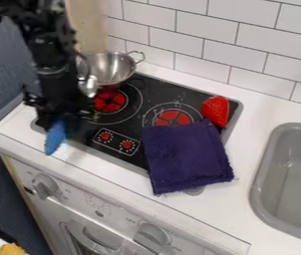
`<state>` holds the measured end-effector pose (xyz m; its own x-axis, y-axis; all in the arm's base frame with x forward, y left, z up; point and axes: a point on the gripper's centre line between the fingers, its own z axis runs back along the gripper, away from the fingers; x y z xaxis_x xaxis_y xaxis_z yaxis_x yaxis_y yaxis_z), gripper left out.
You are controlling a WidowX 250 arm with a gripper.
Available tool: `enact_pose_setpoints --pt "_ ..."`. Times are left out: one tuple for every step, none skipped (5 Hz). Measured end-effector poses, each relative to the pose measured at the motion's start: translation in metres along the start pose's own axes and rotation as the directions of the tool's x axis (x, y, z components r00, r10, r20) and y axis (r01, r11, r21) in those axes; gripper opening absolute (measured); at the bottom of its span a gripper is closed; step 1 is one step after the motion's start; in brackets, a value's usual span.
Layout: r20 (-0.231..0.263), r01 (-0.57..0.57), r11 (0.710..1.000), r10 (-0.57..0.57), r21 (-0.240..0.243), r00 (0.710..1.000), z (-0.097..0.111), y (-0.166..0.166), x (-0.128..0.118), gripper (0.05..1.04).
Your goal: Put the blue spoon below the silver pot
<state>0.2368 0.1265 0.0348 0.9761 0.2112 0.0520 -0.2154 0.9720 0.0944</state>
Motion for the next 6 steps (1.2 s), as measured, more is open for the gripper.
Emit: enact_pose_setpoints --pt "-0.034 -0.045 0.999 0.045 0.001 0.998 -0.011 0.012 0.005 0.427" --pt "-0.070 -0.034 0.999 0.034 0.005 0.997 -0.018 0.013 0.004 0.426" --pt "-0.085 -0.021 1.000 0.021 0.003 0.996 -0.021 0.013 0.004 0.417" --pt "-0.086 0.007 1.000 -0.007 -0.005 0.996 -0.021 0.008 0.006 0.417" --pt "-0.064 0.048 0.999 -0.049 -0.018 0.997 -0.021 0.004 0.011 0.417" --pt "-0.003 0.101 0.994 -0.101 -0.031 0.995 -0.014 -0.007 0.029 0.417"
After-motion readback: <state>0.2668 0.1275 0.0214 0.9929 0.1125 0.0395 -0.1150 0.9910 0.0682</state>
